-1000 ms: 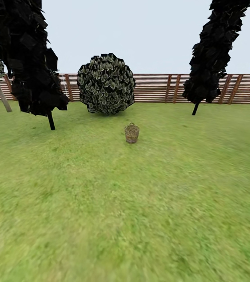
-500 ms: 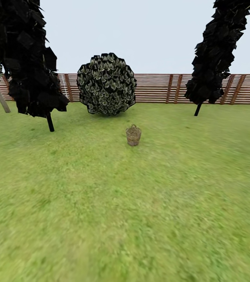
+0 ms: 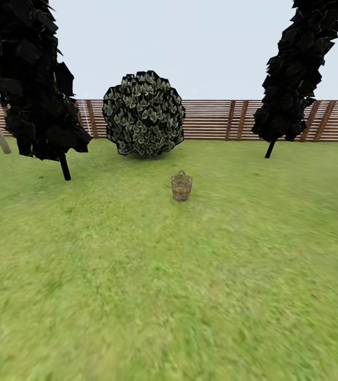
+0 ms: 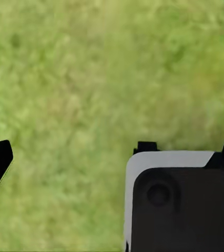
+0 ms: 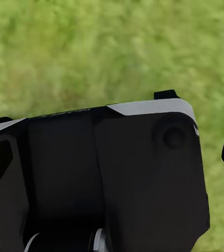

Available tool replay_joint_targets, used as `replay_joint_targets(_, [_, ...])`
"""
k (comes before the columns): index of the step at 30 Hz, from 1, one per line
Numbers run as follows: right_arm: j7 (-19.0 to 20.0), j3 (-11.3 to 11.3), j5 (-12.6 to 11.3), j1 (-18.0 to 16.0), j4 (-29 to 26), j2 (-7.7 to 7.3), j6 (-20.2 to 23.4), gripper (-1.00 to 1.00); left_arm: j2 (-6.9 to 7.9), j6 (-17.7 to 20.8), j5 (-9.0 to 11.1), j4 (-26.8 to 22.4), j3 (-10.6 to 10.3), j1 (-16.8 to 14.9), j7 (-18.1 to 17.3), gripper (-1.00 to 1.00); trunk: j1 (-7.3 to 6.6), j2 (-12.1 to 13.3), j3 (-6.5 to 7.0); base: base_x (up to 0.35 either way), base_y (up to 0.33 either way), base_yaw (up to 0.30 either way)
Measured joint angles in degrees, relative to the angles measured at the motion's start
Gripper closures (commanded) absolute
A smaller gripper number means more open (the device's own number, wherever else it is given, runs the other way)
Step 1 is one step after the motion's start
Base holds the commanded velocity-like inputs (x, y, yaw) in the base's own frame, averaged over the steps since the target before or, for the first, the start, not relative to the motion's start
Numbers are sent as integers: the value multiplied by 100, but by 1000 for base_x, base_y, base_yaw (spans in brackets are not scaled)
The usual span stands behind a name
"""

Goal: Take the three Easter eggs out of the wicker basket on the lawn in the garden, then place them on the lawn next to a single tree (choose any tree) so that all three eggs are next to the same tree and none are left in the basket.

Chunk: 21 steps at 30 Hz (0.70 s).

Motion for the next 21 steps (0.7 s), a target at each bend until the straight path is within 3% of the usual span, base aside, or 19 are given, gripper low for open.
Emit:
replay_joint_targets(16, [0,-2,-9,0,0,2,-9,-100,1,-66,6,13,13,-22,-16,-100,0,0,0,340,94,0])
replay_joint_targets(21, [0,-6,-10,0,0,0,-9,-100,1,-244,3,26,14,-8,-16,-100,0,0,0,340,96,0])
